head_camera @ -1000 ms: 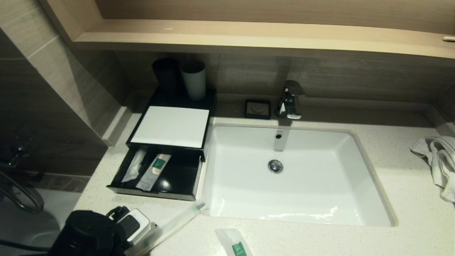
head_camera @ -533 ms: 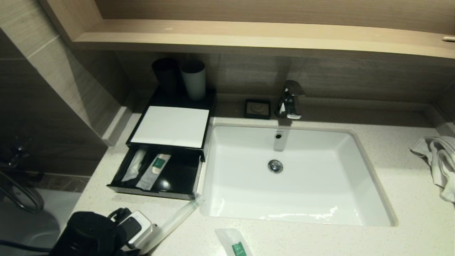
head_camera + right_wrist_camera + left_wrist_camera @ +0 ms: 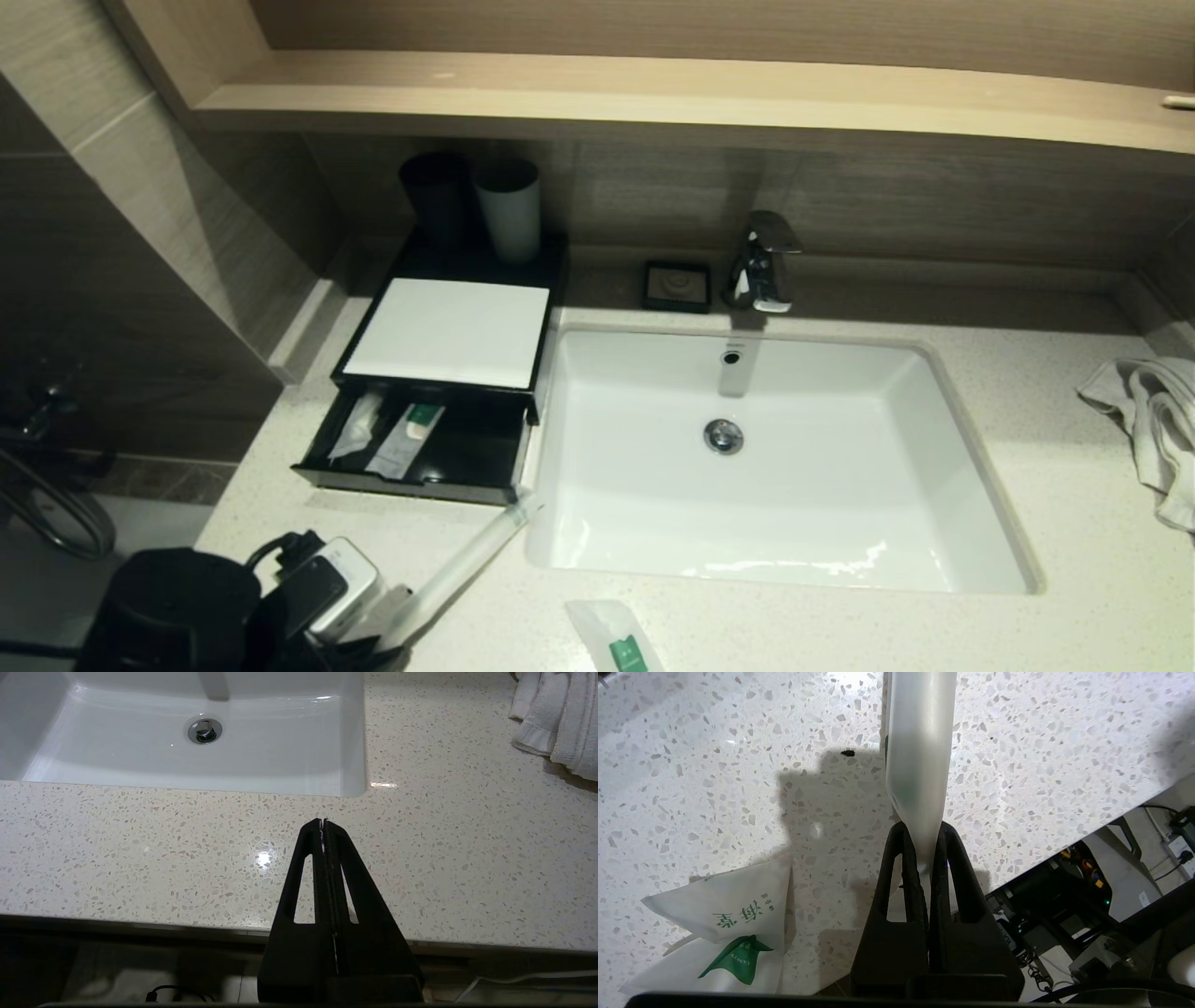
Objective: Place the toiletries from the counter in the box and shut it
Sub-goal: Pick up the bathroom toiletry
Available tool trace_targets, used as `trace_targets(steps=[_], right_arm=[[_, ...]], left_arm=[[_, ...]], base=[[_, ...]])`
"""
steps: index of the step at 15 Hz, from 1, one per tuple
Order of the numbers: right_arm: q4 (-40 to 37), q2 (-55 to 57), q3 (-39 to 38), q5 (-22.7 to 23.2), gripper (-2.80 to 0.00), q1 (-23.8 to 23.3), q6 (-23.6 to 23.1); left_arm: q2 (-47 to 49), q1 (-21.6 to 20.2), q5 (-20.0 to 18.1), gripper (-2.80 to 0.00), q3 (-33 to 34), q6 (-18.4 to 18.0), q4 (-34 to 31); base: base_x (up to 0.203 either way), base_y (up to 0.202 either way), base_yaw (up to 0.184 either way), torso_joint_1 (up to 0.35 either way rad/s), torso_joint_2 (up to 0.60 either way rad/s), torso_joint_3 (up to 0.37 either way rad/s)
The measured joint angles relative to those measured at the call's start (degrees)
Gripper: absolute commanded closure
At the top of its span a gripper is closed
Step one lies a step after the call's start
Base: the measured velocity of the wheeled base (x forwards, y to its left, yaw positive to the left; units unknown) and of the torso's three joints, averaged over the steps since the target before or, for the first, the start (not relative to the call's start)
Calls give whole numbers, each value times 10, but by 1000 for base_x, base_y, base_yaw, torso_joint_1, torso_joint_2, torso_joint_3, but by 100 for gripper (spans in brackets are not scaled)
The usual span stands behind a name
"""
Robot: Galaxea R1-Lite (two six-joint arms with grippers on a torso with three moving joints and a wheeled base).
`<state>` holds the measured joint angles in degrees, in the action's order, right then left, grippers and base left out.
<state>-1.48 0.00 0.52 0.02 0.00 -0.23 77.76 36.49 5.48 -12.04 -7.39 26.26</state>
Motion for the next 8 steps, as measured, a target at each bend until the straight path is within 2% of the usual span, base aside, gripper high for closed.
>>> trace_targets(steps=[4, 8], right_arm=[[0, 0, 0, 0, 0, 0, 0], [0, 0, 0, 0, 0, 0, 0]], left_arm=[[-23, 4, -32, 0, 4, -5, 1], [-37, 38, -44, 0, 18, -24, 1]], base=[[0, 0, 0, 0, 0, 0], [0, 0, 0, 0, 0, 0]])
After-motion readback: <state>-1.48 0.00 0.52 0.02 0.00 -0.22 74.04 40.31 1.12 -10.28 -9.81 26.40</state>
